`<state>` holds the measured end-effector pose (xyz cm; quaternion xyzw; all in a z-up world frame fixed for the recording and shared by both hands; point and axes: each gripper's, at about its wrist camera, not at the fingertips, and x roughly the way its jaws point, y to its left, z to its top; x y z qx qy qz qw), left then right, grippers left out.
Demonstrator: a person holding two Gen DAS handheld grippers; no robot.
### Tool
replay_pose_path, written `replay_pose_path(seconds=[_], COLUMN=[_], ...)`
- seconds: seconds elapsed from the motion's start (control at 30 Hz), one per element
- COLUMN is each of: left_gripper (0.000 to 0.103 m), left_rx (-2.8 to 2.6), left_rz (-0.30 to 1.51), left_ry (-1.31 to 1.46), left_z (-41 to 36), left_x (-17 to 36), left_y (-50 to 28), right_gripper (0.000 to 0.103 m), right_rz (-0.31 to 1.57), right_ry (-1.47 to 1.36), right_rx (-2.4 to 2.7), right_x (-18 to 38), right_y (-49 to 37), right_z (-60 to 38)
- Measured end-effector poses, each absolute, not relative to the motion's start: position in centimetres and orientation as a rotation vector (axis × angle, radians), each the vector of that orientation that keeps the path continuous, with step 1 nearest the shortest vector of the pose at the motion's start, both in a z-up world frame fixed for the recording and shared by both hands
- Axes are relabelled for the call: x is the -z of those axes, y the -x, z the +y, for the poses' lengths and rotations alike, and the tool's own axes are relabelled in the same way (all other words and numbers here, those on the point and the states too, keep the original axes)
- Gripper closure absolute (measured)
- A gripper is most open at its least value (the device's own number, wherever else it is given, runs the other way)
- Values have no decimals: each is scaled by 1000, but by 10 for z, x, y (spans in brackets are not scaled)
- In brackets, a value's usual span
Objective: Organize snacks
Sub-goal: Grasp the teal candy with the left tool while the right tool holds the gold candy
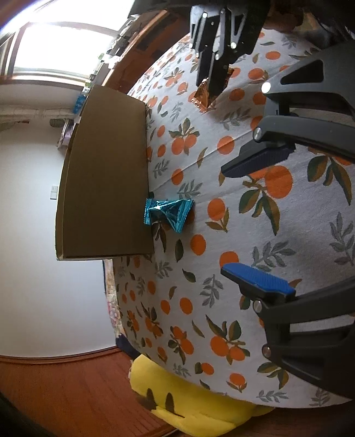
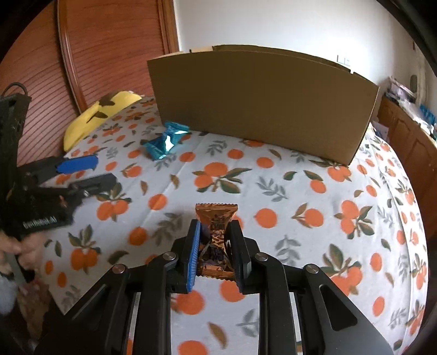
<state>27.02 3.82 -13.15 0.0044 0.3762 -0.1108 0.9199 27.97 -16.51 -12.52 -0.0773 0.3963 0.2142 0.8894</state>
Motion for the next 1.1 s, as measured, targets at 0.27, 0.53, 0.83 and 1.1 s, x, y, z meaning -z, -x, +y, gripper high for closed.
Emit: replay_pose_path(seconds=[0.27,0.53,0.83,1.1], left_gripper=[37,38,54,75], left_rx=[201,203,192,192], left_rz=[774,796,826,846], left_ry=[-40,-108,-135,-147], left_z=[31,6,-4,-8], left_x=[119,117,126,134], left_y=[-295,-335,-357,-362], right_gripper=[83,83,83,83], right_rz=[826,815,790,788], right_ry=[140,86,80,76], right_rx=[-471,-473,-481,-484], right_x=[129,128,126,125], right_y=[-281,-280,-277,-275], right_z=[-170,-179,-179,-182])
